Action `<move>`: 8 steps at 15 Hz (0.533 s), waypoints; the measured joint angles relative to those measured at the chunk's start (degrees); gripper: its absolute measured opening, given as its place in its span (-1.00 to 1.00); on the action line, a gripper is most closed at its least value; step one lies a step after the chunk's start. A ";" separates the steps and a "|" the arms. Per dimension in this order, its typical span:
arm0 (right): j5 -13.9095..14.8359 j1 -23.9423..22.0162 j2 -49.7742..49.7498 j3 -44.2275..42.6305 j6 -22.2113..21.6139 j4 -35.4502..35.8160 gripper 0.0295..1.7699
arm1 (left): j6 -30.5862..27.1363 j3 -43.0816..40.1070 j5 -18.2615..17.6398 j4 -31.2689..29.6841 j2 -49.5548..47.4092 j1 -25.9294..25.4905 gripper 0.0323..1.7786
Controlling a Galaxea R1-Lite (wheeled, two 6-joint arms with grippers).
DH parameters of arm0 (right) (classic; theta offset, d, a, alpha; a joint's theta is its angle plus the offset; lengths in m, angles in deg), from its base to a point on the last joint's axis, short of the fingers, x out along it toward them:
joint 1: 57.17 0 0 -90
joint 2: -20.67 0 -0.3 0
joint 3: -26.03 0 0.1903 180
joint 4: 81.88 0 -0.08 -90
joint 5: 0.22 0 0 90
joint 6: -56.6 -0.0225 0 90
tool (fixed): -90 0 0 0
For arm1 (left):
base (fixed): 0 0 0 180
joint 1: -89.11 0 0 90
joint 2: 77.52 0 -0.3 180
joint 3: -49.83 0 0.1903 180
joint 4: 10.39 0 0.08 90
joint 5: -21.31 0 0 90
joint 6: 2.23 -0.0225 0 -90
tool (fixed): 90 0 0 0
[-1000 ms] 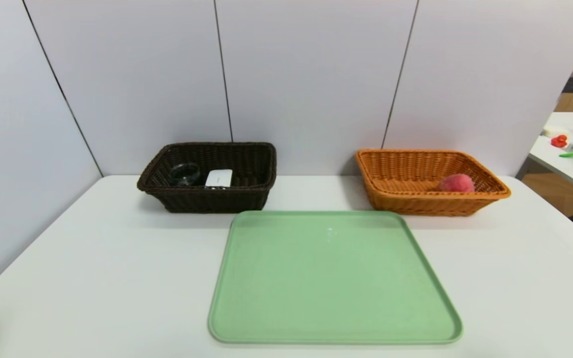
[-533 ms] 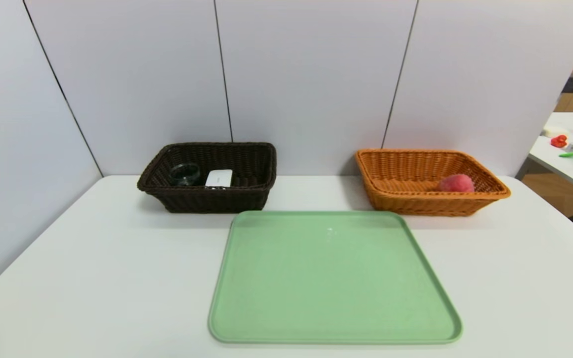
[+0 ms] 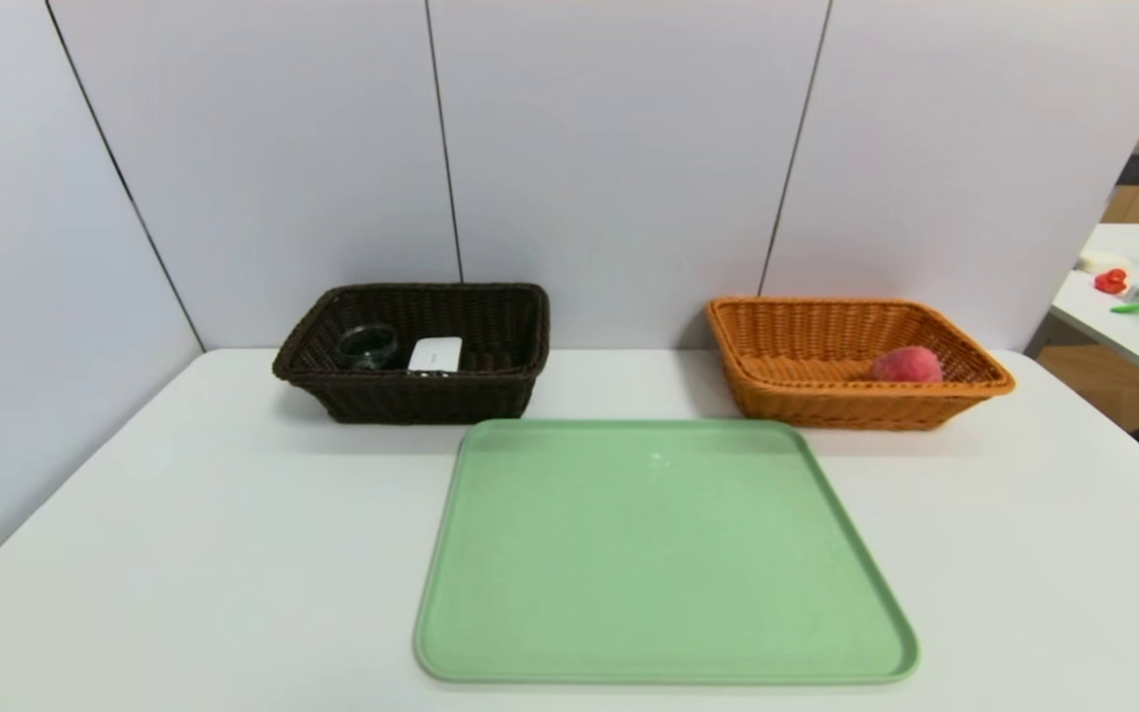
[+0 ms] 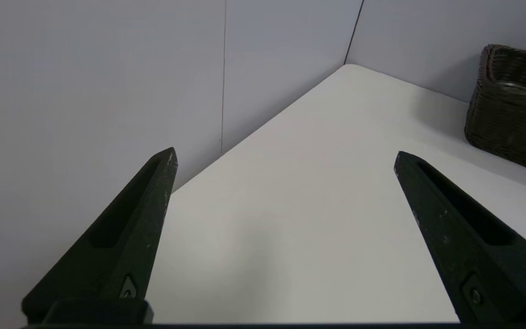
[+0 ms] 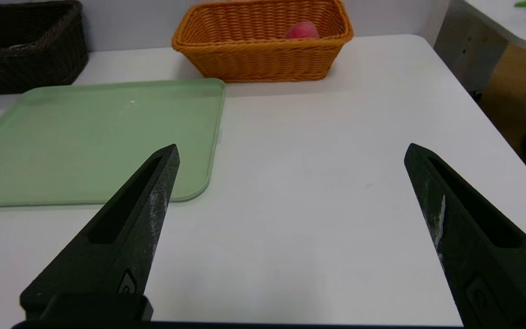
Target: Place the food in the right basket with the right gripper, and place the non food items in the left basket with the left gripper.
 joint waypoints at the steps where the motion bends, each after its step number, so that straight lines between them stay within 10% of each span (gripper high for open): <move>1: -0.04 0.22 -1.74 0.17 0.20 -0.22 0.92 | -1.35 -0.39 0.00 0.83 -1.79 -0.09 0.90; 8: -5.07 0.69 -9.98 6.25 8.67 1.72 0.92 | -9.29 -3.50 -10.06 -4.23 -5.30 -0.13 0.90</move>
